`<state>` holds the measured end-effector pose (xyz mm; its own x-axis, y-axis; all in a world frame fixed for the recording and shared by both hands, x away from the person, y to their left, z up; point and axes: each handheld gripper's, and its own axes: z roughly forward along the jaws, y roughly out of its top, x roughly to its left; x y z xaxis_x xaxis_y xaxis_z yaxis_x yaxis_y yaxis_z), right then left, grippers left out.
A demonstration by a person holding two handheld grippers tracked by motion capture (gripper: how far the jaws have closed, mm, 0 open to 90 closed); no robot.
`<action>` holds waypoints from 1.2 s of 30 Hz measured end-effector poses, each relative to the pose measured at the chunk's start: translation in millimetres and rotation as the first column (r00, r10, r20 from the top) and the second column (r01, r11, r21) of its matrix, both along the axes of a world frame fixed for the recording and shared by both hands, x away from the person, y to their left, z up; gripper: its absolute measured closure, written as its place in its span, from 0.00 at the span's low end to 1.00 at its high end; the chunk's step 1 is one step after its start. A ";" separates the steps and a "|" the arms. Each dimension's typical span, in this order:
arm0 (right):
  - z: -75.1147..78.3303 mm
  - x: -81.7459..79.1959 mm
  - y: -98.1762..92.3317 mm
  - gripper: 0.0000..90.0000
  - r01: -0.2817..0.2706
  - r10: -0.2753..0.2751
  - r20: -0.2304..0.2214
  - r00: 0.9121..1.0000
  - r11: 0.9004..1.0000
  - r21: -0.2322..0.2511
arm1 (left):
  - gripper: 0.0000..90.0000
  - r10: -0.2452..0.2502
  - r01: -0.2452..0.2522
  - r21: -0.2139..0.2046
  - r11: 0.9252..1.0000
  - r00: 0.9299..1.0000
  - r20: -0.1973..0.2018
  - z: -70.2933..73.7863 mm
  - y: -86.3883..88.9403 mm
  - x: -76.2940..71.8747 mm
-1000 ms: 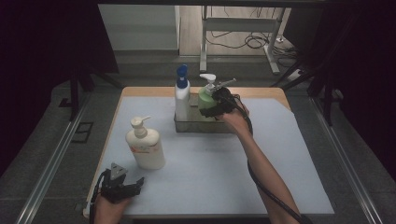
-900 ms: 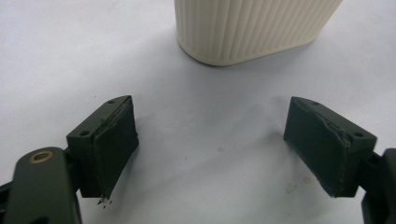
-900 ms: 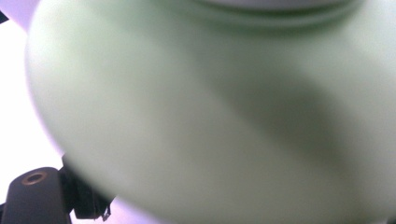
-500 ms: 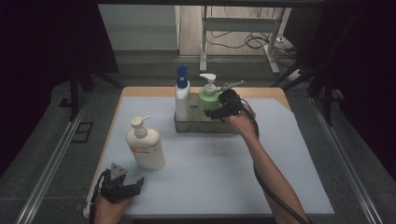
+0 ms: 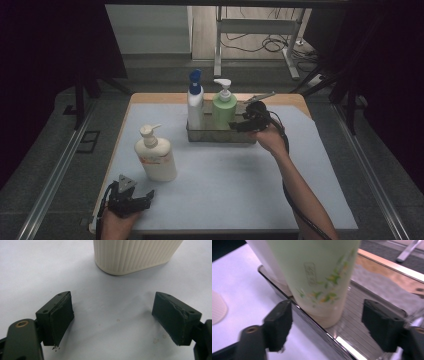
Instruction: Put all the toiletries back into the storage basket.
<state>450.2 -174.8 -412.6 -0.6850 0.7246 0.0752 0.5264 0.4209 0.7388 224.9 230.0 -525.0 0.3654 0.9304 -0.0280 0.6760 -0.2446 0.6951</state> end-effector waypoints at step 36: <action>-25.1 29.9 1.3 1.00 0.126 -0.126 -0.026 0.992 0.992 -0.011 | 0.19 0.000 0.000 -0.001 1.000 1.000 0.000 0.0 0.1 0.0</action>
